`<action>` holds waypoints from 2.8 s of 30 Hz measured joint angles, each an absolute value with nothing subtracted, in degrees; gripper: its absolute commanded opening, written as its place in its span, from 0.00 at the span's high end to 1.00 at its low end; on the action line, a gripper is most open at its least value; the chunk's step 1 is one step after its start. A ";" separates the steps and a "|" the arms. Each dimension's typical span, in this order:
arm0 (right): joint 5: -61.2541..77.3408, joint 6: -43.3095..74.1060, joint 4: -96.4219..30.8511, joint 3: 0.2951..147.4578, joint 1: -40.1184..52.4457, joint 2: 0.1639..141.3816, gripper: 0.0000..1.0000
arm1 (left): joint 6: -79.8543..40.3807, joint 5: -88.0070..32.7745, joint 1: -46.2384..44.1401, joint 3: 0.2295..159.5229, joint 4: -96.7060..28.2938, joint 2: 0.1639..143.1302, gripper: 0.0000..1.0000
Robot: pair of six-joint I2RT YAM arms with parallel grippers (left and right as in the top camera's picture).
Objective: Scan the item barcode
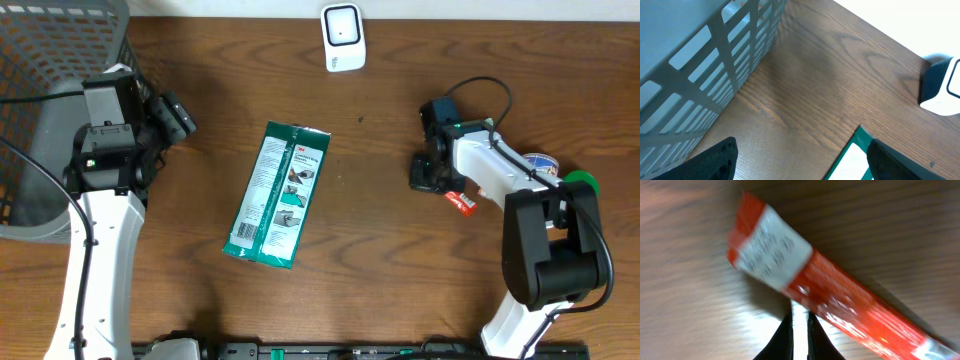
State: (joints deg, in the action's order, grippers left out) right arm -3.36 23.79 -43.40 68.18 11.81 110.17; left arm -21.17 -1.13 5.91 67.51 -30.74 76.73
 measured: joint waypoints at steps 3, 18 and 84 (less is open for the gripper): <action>-6.94 25.56 -43.38 68.14 10.85 110.17 0.93 | -21.17 -1.13 5.91 67.51 -30.74 76.73 0.16; 31.77 7.11 -46.68 76.05 11.14 110.19 0.19 | -20.69 -8.64 5.50 67.48 -39.55 76.77 0.68; 51.96 34.02 18.98 45.95 31.94 105.34 0.99 | -12.82 -15.07 -11.07 64.55 -44.47 105.93 0.77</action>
